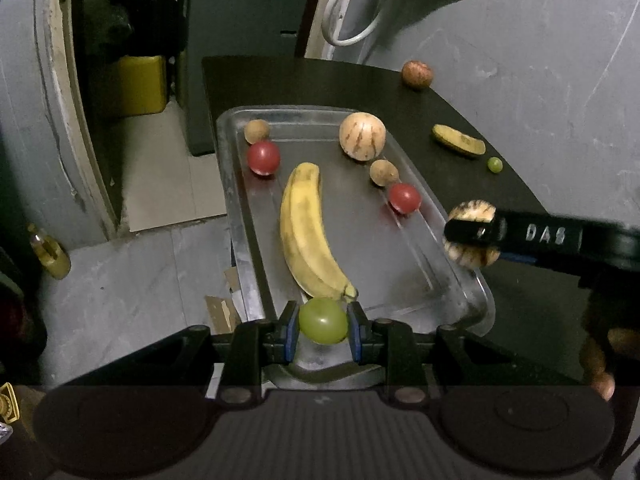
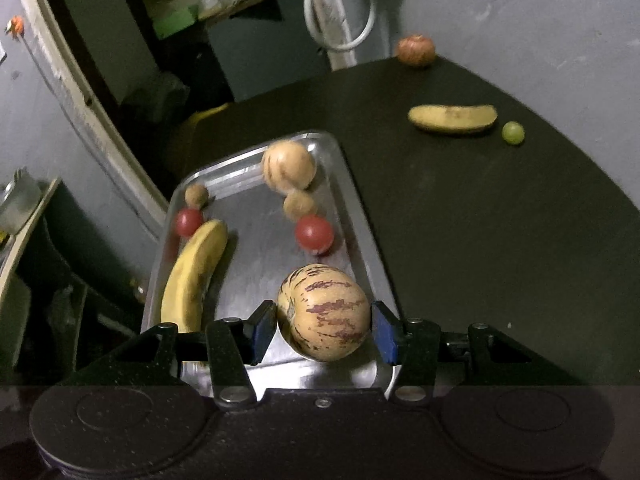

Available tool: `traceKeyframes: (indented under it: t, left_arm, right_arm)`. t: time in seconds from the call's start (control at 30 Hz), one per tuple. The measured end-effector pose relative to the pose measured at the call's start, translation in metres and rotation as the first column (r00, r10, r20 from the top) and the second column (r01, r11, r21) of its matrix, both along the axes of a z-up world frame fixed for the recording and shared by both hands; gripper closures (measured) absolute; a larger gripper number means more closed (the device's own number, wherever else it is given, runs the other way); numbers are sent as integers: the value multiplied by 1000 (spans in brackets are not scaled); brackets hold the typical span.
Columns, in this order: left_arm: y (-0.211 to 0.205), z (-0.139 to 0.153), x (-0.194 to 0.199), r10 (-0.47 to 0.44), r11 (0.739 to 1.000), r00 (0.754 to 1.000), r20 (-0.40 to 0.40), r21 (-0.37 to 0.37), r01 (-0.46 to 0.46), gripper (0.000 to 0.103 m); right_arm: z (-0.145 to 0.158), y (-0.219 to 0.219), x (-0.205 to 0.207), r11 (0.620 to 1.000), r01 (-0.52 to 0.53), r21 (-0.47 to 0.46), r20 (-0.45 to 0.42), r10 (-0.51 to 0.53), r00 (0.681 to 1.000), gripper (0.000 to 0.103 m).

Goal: Organize fruits
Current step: 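Carry the melon and grape into the metal tray and open both tools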

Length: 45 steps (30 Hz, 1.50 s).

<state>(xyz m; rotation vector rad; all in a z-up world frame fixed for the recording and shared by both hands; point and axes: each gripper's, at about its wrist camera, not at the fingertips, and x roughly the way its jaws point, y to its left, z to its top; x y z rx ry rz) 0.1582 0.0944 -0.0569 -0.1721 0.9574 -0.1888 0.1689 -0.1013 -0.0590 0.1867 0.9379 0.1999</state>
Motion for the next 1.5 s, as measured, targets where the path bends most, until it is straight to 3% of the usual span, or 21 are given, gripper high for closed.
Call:
traceKeyframes:
  t: [1.17,1.3,1.5]
  left_arm:
    - [-8,-19,11,21,1000,998,-60,18,-20,75]
    - [-7,-18,9,25,1000,998,-58,16,-24,70]
    - [-10,-14,6,23,1000,999,-47,15,-22,58]
  right_arm:
    - [-6,-8,-2,999,-41,9,-26,42,999,49]
    - [-4,-12,-4,999,-33,18,-29,34,999,48]
    - [5,-17,-11,999,-27,31,-3,27,1000,38]
